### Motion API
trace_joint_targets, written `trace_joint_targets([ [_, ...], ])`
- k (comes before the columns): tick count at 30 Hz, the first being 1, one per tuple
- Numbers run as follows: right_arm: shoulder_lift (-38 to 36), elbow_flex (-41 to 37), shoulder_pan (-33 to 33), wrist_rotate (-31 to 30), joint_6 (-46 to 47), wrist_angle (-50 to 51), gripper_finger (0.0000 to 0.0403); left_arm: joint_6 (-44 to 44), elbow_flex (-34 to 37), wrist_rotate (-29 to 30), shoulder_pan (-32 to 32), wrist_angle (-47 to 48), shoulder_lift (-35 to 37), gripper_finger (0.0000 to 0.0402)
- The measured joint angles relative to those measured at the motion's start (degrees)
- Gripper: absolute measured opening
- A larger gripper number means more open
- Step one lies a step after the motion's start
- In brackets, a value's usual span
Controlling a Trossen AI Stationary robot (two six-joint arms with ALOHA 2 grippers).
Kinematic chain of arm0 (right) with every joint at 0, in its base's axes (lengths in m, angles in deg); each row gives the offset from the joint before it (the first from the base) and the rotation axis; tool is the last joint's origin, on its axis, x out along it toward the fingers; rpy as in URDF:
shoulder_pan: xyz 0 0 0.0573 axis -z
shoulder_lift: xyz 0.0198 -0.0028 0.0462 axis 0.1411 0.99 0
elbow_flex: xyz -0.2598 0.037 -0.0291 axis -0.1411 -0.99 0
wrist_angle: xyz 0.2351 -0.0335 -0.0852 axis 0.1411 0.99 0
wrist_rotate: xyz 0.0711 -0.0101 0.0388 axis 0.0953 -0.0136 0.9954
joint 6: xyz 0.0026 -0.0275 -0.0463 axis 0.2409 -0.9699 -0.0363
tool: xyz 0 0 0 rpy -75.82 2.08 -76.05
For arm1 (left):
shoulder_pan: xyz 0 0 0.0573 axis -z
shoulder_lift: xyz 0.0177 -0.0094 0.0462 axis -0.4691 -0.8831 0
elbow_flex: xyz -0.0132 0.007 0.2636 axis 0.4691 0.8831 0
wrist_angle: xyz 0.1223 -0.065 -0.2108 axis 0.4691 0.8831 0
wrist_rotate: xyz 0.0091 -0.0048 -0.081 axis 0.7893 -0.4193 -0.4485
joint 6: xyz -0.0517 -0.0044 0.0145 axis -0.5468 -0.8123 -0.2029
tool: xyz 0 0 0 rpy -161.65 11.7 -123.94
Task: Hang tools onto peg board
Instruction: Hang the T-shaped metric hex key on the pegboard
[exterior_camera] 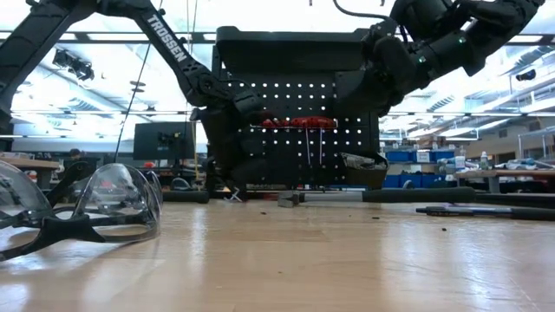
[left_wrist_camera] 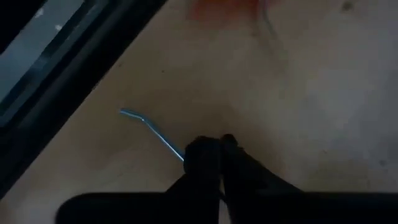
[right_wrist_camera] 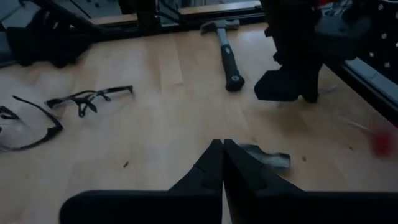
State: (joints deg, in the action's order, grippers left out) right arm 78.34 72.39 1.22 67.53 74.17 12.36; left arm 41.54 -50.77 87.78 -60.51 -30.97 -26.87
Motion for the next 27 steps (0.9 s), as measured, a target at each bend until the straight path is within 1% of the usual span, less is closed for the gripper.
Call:
trace_joint_targets([
  [4,0.0,1.0,-0.4,0.0,0.0,0.8,0.0016,2.7,0.1,-0.7,1.8,3.3,1.0,0.0002],
  [10,0.0,2.5,-0.4,-0.1,0.4,5.0,0.0014,2.6,0.7,-1.2,4.6,10.7,5.3,0.0001],
  [11,0.0,2.9,-0.4,-0.8,0.5,5.6,0.0015,2.3,0.7,-1.5,5.0,11.3,6.3,0.0001],
  [14,0.0,4.3,-0.4,-5.4,2.2,9.0,0.0017,0.8,0.7,-1.6,6.1,11.5,8.7,0.0001],
  [17,0.0,6.0,-0.4,-6.6,2.4,14.6,0.0017,-0.2,0.7,-1.4,7.6,11.8,11.1,0.0001],
  [20,-0.4,6.5,-0.8,-7.9,4.0,19.4,0.0017,-0.1,0.8,2.6,10.5,9.9,13.9,0.0001],
  [23,-2.7,4.5,-1.0,-8.5,6.2,19.4,0.0017,2.1,2.4,6.8,13.8,4.9,17.1,0.0001],
  [27,-7.3,-0.5,1.2,-8.9,9.8,19.4,0.0021,3.7,5.9,7.8,17.3,-2.0,20.2,0.0001],
])
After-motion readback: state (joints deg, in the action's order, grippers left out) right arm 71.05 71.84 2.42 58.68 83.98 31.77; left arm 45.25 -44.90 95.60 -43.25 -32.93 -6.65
